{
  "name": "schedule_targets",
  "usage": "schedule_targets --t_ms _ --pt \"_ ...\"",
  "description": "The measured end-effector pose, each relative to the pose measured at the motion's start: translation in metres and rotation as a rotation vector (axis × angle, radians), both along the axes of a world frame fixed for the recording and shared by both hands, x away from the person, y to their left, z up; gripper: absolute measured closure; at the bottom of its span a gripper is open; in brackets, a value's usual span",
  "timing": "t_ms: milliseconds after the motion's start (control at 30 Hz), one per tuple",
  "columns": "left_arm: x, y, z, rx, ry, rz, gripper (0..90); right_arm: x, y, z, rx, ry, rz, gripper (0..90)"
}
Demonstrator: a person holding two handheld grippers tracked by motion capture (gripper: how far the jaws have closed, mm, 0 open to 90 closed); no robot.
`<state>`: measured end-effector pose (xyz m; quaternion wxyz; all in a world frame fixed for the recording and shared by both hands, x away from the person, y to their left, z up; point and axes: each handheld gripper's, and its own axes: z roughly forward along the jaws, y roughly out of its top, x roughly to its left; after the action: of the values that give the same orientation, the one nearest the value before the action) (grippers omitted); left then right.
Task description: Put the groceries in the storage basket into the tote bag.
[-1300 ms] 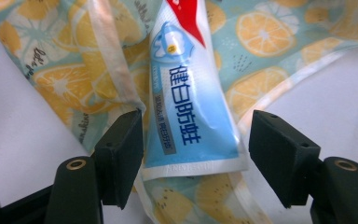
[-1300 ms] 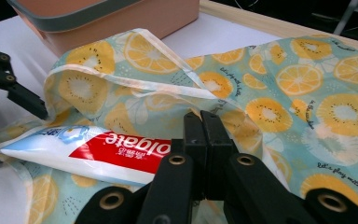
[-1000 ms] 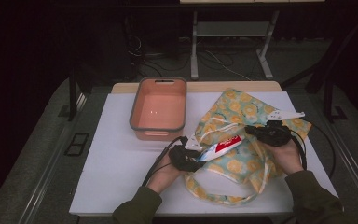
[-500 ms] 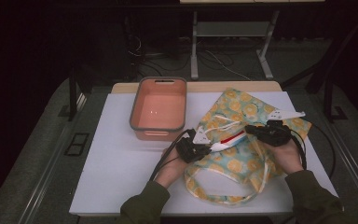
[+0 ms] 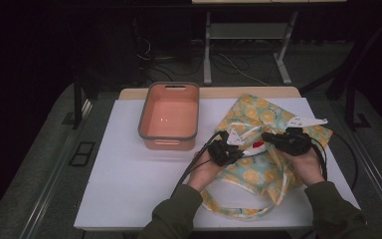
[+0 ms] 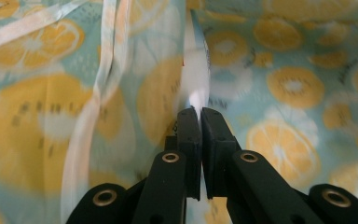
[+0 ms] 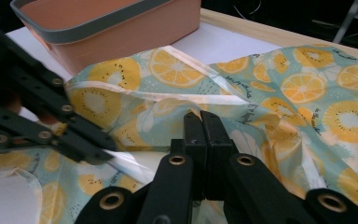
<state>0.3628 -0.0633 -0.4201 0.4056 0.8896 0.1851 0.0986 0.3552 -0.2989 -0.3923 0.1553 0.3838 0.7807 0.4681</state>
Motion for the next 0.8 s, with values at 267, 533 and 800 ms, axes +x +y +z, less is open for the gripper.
schedule_targets --t_ms 267,533,800 --pt "0.008 -0.007 0.001 -0.065 0.053 0.006 82.0 0.000 -0.002 0.001 0.006 -0.001 -0.001 89.9" --pt "-0.007 0.032 0.021 -0.136 0.052 0.021 63.1 -0.002 -0.003 0.003 0.012 -0.004 0.000 89.9" --pt "-0.034 0.083 0.022 -0.139 0.036 0.045 55.6 -0.012 0.001 0.009 0.016 -0.011 0.031 89.9"
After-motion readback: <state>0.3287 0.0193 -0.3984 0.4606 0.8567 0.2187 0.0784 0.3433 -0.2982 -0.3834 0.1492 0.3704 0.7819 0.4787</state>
